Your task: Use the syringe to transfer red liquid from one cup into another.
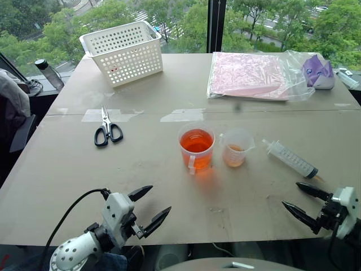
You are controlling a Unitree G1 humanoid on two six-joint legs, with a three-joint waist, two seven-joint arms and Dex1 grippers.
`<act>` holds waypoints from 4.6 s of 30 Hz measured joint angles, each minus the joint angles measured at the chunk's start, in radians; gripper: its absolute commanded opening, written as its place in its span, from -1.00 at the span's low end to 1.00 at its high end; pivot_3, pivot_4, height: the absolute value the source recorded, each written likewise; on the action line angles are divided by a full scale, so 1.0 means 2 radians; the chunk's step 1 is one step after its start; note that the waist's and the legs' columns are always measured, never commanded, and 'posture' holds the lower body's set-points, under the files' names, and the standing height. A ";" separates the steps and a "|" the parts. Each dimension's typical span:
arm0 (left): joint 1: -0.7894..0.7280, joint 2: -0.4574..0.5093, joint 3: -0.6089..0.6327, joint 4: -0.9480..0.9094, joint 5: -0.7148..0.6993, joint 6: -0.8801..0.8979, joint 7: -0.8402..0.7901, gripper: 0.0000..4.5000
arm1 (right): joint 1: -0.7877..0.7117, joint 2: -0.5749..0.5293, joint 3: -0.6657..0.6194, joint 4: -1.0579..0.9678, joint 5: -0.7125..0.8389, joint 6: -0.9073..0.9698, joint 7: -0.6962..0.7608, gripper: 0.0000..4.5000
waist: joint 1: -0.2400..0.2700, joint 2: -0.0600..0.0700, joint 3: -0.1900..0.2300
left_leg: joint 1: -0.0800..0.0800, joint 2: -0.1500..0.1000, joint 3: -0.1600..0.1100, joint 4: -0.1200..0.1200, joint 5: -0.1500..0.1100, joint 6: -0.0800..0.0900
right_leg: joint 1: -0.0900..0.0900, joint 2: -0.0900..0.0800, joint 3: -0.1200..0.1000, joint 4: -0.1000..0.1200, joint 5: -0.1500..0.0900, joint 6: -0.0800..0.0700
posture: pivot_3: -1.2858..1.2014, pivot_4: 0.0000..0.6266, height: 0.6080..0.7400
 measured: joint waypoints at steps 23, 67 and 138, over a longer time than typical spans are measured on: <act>-0.231 0.226 0.109 -0.102 -0.296 0.218 -0.069 0.96 | -0.316 -0.352 0.094 -0.071 0.025 0.363 -0.050 1.00 | -0.001 0.002 0.005 | -0.001 0.000 0.000 0.001 0.001 -0.001 | -0.001 0.001 -0.001 0.000 0.001 0.002 | 0.03 -0.52 1.00; -0.511 0.269 0.035 -0.099 -0.447 0.413 0.095 1.00 | -0.701 -0.188 0.499 0.119 -0.185 0.578 -0.009 -0.31 | -0.013 -0.003 0.010 | -0.009 -0.001 0.000 0.003 0.004 -0.005 | -0.012 0.003 0.001 0.008 0.001 0.003 | 0.03 -0.52 1.00; -0.750 0.150 -0.021 0.235 -0.219 0.347 -0.189 0.68 | -0.572 0.222 0.263 -0.073 -0.027 0.281 -0.203 -0.31 | -0.028 -0.008 0.008 | -0.010 -0.001 0.000 0.005 0.005 -0.007 | -0.016 0.004 0.002 0.018 0.001 0.003 | 0.03 -0.52 1.00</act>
